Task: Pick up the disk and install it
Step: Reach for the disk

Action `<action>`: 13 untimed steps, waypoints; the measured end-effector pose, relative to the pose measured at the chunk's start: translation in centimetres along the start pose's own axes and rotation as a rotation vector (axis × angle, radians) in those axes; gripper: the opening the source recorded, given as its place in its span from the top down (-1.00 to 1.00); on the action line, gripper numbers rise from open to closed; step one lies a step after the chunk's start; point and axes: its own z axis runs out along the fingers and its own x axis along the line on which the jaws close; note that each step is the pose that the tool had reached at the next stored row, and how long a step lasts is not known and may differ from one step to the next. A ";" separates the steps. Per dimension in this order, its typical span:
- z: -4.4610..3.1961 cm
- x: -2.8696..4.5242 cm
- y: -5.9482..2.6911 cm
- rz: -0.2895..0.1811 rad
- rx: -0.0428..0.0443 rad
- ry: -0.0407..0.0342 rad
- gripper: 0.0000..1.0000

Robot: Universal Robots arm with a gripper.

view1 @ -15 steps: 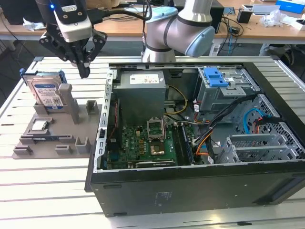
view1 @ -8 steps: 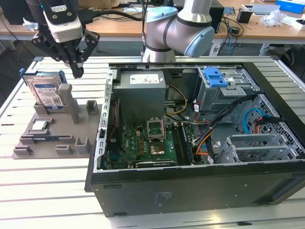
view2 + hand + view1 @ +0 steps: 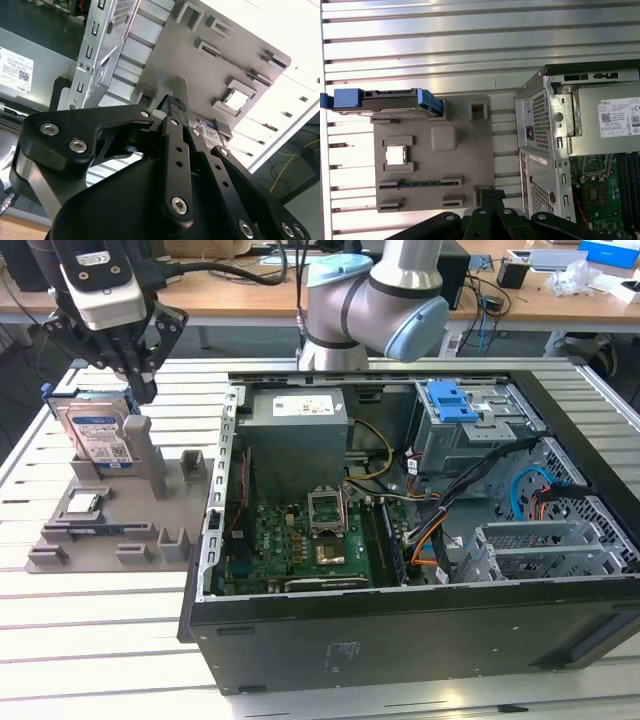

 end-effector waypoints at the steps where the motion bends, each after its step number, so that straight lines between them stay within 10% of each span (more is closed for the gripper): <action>1: 0.01 0.19 -0.01 0.000 -0.0001 -0.0001 0.79; 13: 0.01 4.31 -0.17 0.000 0.0000 0.0000 0.79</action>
